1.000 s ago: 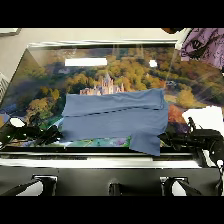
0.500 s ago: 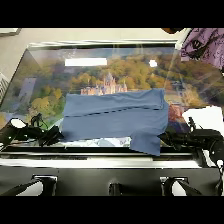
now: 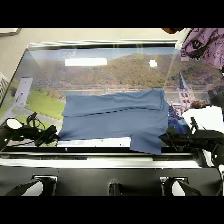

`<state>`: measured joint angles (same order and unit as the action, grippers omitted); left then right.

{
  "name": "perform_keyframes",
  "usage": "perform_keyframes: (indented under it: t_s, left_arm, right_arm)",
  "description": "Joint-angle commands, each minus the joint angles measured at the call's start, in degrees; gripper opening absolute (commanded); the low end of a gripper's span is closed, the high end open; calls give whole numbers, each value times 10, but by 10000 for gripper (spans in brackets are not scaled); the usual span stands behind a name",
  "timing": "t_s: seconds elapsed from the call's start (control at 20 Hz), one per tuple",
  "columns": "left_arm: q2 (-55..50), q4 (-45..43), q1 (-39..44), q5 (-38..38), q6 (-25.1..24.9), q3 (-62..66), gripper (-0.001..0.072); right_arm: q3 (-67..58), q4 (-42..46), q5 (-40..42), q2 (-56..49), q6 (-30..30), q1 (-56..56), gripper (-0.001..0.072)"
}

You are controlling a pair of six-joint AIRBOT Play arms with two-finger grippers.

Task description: Fold the clothes and pants, and hang the long-sleeved shirts on hangers.

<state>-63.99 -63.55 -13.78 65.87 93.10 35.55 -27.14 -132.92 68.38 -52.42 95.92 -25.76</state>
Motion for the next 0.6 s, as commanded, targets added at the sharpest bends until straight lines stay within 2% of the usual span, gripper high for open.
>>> perform_keyframes:
  t_s: [0.0,0.15,0.25,0.4,0.55]
  left_arm:
    - [80,-66,-1,44,54,1,15]
    - [146,-53,0,51,57,1,14]
    - [163,-48,0,34,60,6,14]
    - [148,-43,0,-23,59,23,14]
    - [103,-8,13,-85,27,46,14]
  right_arm:
    - [-1,53,83,103,-71,0,23]
    - [-23,78,126,209,-107,0,22]
    - [-60,85,123,224,-110,0,22]
    - [-110,76,90,173,-66,0,22]
    - [-139,31,26,79,-15,21,22]
